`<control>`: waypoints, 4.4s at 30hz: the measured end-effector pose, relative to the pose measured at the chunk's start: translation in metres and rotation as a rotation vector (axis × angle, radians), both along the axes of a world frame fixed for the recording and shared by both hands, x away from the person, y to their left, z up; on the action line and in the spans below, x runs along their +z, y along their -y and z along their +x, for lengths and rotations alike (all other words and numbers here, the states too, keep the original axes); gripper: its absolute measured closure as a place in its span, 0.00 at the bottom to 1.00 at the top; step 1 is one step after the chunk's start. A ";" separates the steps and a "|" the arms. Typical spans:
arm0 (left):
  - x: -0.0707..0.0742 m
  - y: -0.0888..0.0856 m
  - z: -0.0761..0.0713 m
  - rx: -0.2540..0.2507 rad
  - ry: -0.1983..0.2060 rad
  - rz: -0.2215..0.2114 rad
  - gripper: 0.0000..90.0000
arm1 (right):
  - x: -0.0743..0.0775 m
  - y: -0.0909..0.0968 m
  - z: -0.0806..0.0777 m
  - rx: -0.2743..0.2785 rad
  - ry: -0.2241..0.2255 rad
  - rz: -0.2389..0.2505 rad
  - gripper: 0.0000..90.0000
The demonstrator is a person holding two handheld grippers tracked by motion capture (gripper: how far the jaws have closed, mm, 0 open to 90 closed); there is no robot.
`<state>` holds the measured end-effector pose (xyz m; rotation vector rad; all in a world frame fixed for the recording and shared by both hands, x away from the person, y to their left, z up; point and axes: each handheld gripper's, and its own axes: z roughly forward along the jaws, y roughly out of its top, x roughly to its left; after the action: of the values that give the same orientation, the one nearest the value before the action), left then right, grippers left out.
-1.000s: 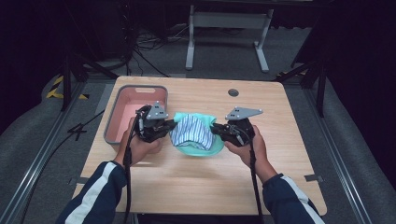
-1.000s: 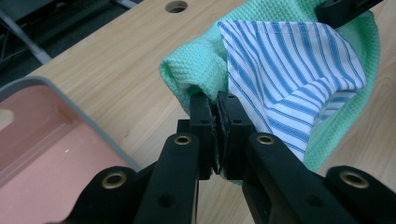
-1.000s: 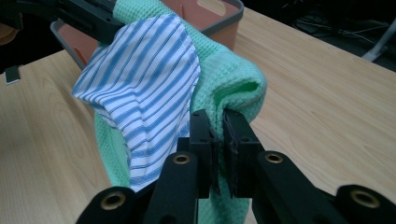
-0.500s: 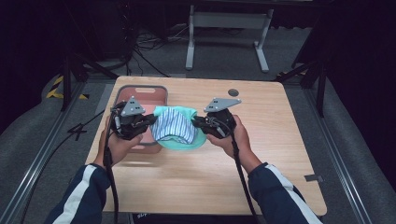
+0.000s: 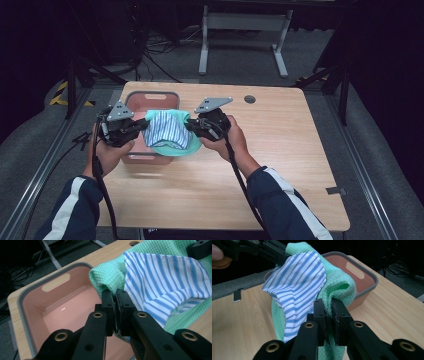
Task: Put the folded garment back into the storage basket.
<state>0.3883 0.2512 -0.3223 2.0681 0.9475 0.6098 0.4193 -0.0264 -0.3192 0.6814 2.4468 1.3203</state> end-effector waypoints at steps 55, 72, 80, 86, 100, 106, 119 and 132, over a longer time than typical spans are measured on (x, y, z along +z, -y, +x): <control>-0.042 -0.041 0.044 0.192 -0.056 0.145 0.95 | -0.053 -0.101 0.056 0.038 -0.077 -0.119 0.90; -0.044 -0.045 0.043 0.222 -0.051 0.125 0.86 | -0.057 -0.101 0.061 0.027 -0.082 -0.137 0.83; -0.040 -0.040 0.037 0.192 -0.038 0.129 0.87 | -0.056 -0.099 0.058 0.037 -0.078 -0.143 0.82; -0.035 -0.038 0.029 0.169 -0.014 0.108 0.87 | -0.056 -0.096 0.053 0.040 -0.052 -0.162 0.81; -0.036 -0.020 -0.001 0.120 0.028 0.064 0.75 | -0.047 -0.070 0.033 0.055 0.019 -0.204 0.70; -0.037 -0.005 -0.012 0.082 0.040 0.075 0.67 | -0.044 -0.053 0.026 0.037 0.046 -0.228 0.64; -0.038 0.027 -0.034 0.012 0.061 0.092 0.46 | -0.040 -0.008 0.005 0.017 0.084 -0.280 0.51; -0.048 0.057 -0.046 -0.067 0.054 0.101 0.31 | -0.050 0.036 -0.011 -0.028 0.098 -0.318 0.36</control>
<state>0.3420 0.1939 -0.3704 2.1526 0.8283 0.6870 0.4087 -0.0623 -0.3689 0.5528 2.4774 0.9010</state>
